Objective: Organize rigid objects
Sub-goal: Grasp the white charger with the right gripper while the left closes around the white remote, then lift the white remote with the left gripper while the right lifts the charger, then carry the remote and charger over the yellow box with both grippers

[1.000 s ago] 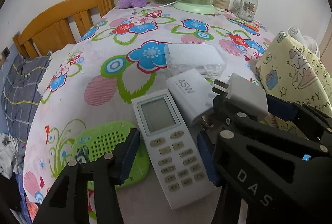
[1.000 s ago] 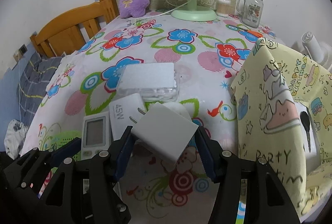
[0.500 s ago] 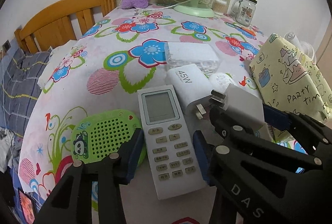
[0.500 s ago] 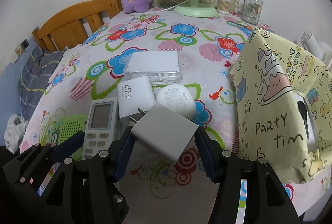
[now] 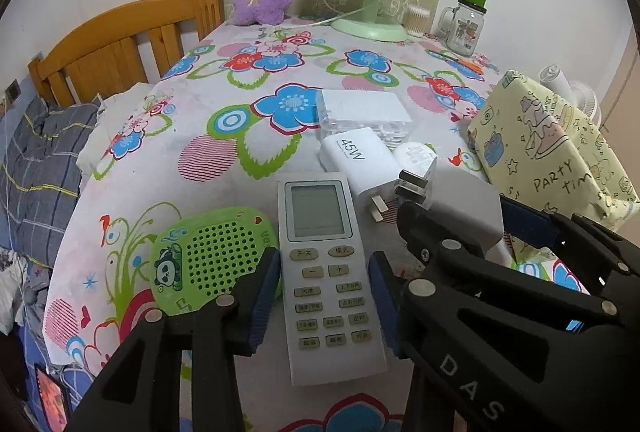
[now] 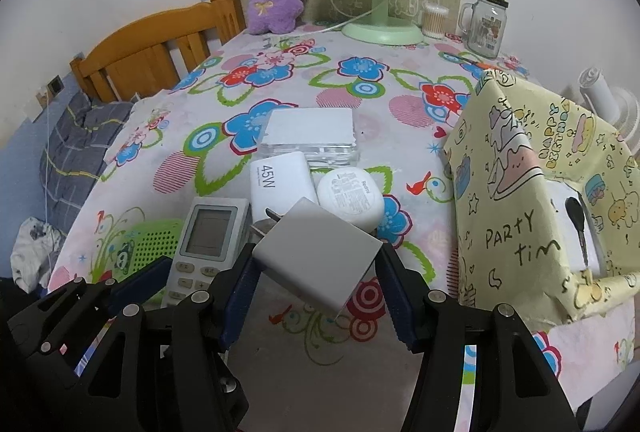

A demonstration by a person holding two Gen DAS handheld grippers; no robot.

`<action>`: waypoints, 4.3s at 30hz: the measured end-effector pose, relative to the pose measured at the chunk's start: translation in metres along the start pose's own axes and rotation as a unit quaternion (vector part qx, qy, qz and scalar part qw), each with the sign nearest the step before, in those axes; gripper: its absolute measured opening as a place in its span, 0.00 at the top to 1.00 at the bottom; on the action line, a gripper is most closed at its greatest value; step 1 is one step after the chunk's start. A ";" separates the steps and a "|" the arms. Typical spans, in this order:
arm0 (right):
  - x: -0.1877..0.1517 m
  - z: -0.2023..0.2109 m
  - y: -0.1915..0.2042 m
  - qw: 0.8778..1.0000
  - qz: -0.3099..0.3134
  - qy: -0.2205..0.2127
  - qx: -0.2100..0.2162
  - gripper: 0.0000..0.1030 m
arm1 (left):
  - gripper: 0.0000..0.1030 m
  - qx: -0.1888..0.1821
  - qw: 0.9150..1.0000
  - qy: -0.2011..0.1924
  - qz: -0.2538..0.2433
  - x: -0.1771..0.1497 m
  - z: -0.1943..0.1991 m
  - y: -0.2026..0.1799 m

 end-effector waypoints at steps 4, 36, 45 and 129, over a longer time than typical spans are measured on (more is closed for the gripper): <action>-0.002 0.008 0.000 1.000 -0.002 -0.008 -0.001 0.39 | 0.55 0.002 1.000 -0.008 -0.005 -0.001 0.008 -0.001; -0.019 -0.010 -0.008 1.000 -0.002 0.027 -0.006 0.39 | 0.54 0.008 0.999 0.026 0.024 -0.022 -0.016 -0.003; -0.020 -0.010 -0.010 1.000 0.002 0.026 0.000 0.39 | 0.56 0.006 1.000 0.018 0.025 -0.020 -0.017 -0.005; 0.015 0.103 -0.220 0.982 -0.149 -0.099 -0.052 0.39 | 0.56 -0.043 0.988 -0.082 -0.122 0.069 0.046 -0.220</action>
Point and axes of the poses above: each gripper's, at about its wrist camera, not at the fingertips, and z roughly against the way its jaws point, y to its left, x to its top, the point moved 3 cm from there along -z, roughly the way its jaws point, and after that the axes turned 13 degrees about y, right-handed, at the moved point
